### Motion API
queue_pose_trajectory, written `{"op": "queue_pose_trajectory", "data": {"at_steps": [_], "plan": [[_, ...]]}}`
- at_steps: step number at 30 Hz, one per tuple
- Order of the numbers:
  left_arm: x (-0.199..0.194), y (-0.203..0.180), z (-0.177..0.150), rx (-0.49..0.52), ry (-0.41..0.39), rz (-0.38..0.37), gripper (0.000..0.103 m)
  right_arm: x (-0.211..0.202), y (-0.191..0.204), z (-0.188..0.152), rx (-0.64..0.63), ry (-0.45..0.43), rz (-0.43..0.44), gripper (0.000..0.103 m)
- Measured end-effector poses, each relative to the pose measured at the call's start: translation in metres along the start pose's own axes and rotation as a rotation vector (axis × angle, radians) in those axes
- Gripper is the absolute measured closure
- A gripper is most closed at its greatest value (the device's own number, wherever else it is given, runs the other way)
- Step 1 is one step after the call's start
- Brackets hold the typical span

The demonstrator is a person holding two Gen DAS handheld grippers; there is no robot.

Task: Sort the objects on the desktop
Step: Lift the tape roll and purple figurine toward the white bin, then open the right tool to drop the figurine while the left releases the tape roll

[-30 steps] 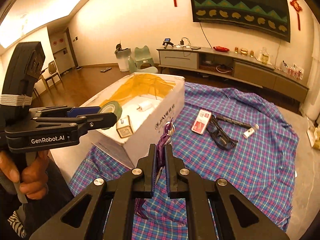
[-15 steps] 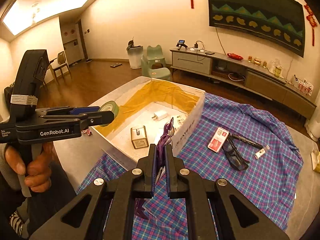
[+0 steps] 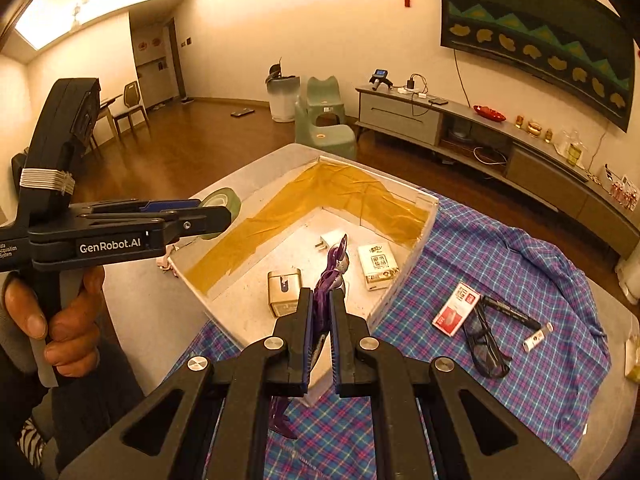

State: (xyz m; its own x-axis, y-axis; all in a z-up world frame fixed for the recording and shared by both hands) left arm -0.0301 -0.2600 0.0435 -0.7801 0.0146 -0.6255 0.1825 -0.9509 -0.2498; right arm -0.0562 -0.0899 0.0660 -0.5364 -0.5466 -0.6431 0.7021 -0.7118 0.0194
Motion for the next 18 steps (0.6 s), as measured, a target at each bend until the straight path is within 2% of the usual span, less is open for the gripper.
{"op": "queue_pose_trajectory", "data": {"at_steps": [7, 11, 18], "plan": [[0.032, 0.005, 0.001, 0.071, 0.047, 0.07, 0.054, 0.034, -0.005, 0.013, 0.013, 0.06, 0.011, 0.094], [0.054, 0.014, 0.001, 0.076, 0.096, 0.076, 0.054, 0.053, -0.01, 0.022, 0.03, 0.084, 0.016, 0.094], [0.07, 0.025, -0.002, 0.093, 0.11, 0.109, 0.054, 0.089, -0.014, 0.038, 0.05, 0.133, 0.019, 0.094]]}}
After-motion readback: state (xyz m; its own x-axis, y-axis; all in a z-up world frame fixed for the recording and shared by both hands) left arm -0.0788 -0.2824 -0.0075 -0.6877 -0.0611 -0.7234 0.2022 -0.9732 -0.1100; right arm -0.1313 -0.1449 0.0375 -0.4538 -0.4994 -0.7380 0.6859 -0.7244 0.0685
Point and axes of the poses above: each gripper's, at about its wrist camera, not at the fingertips, and x roughly the way its jaws point, y to its left, z to its top, the point moved 1 cm from there along x, roughly the way its jaws point, and after that the axes turned 4 degrees about -y, right-handed, at the moved point
